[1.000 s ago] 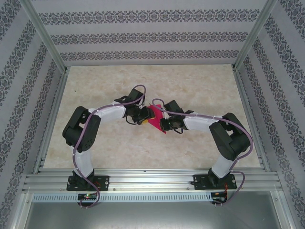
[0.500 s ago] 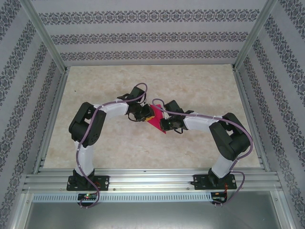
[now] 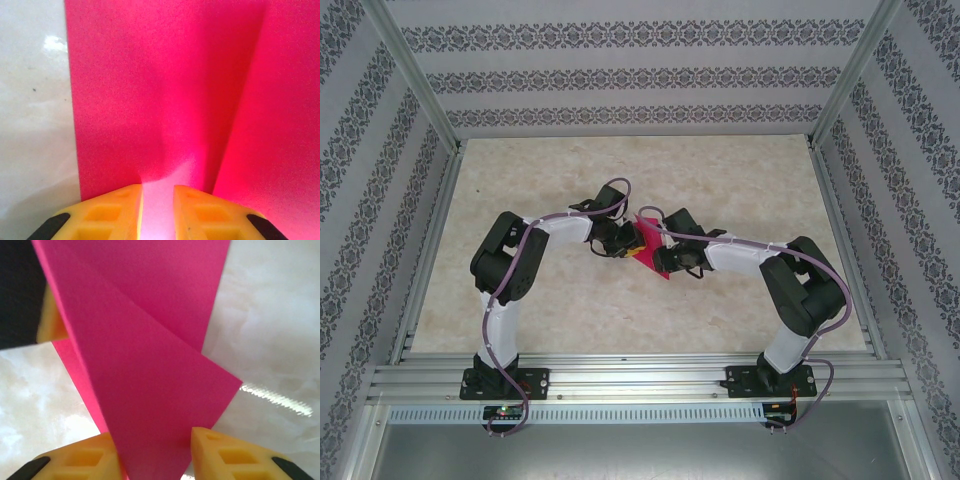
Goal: Fold a paper plane with a square sheet of paper (fold left side to right side)
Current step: Fourth fold the wing at the center of the table.
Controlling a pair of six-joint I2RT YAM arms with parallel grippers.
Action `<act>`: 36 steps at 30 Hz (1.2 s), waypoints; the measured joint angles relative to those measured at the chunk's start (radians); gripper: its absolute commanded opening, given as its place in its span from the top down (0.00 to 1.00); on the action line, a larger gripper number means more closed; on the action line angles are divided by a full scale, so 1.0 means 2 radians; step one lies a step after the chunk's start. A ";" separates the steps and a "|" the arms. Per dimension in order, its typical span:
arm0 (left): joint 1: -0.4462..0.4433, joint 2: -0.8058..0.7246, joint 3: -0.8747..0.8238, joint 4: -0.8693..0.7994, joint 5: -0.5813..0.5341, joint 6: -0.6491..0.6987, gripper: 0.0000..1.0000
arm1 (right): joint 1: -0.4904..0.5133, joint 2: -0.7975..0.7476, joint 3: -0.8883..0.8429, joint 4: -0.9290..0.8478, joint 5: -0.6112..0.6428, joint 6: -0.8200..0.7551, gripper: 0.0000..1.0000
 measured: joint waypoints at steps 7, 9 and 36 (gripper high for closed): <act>0.000 0.000 0.000 0.000 0.000 0.000 0.74 | 0.025 0.003 0.026 -0.016 0.032 -0.010 0.59; 0.000 0.000 0.000 0.000 0.000 0.000 0.74 | 0.027 0.008 0.031 -0.018 0.037 -0.013 0.59; 0.000 -0.001 0.004 0.003 0.004 0.001 0.59 | 0.015 0.023 0.034 -0.011 0.003 -0.011 0.84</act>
